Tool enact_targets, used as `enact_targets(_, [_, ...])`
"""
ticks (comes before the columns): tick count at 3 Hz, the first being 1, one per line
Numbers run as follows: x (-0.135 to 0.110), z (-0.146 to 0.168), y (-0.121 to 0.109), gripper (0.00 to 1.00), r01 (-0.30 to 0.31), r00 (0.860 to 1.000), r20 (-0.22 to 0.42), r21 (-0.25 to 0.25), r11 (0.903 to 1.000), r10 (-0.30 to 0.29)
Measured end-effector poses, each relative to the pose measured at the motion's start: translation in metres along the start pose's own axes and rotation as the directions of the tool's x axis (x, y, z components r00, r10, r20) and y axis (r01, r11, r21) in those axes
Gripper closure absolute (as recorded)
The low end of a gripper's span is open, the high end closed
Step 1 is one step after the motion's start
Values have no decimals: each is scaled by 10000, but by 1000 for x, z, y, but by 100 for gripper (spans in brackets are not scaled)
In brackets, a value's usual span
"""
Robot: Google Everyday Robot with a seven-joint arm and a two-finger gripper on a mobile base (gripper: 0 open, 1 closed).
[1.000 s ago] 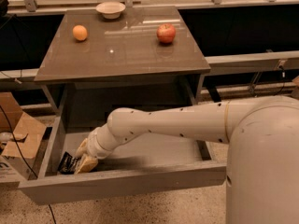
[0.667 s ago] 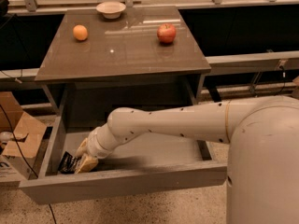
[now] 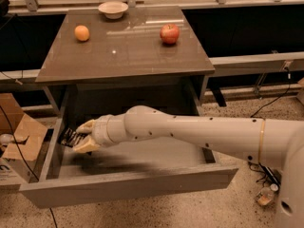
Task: Pick rxbar chocolate from top drawer and place on counter
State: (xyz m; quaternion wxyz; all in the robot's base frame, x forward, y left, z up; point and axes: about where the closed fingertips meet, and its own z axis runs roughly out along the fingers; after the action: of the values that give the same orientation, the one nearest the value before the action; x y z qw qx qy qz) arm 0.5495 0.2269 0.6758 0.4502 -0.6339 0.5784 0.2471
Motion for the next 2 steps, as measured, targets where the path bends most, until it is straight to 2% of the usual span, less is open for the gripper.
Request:
enact_targets(1, [-39, -36, -40, 100, 232, 9953, 913, 932, 9954, -317])
enact_targets(2, [-88, -84, -86, 100, 648, 9785, 1833, 1614, 9848, -945])
